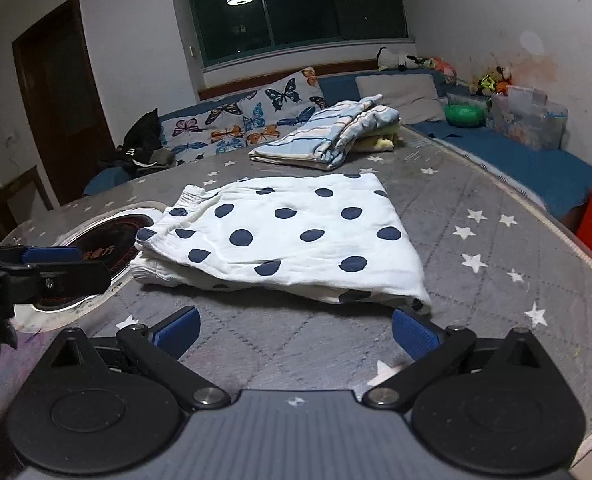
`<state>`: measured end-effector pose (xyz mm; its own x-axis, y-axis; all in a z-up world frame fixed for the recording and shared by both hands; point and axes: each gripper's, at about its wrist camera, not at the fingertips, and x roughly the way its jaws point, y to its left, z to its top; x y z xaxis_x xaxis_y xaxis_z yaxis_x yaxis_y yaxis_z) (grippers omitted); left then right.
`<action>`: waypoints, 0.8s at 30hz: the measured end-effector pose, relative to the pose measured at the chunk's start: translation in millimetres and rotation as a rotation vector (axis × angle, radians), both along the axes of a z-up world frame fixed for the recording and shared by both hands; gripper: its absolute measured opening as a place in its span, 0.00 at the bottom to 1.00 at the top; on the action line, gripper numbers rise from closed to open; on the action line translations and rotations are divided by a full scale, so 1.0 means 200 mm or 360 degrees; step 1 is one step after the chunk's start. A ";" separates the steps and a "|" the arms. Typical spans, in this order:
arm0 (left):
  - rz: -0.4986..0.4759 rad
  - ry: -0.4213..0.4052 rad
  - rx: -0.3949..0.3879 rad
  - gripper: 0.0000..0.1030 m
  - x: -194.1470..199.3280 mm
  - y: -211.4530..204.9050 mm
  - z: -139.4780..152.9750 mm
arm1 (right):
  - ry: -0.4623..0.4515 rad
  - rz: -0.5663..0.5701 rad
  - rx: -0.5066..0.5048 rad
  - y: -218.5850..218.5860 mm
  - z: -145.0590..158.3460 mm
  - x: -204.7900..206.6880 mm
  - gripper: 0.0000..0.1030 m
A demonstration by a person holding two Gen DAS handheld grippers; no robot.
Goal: Fold clothes
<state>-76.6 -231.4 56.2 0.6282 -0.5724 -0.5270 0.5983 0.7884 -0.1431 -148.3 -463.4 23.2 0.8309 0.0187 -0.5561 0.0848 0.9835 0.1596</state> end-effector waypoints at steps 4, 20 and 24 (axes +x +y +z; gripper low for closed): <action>-0.0004 0.0025 0.0018 1.00 -0.03 0.02 -0.01 | -0.0020 -0.0015 -0.0028 0.04 0.00 -0.03 1.00; -0.0008 -0.0002 0.0079 1.00 -0.14 0.09 -0.04 | -0.0015 -0.0032 -0.0100 0.17 -0.03 -0.09 1.00; -0.0001 0.0004 0.0096 1.00 -0.15 0.10 -0.06 | 0.0025 -0.0060 -0.0095 0.18 -0.04 -0.09 1.00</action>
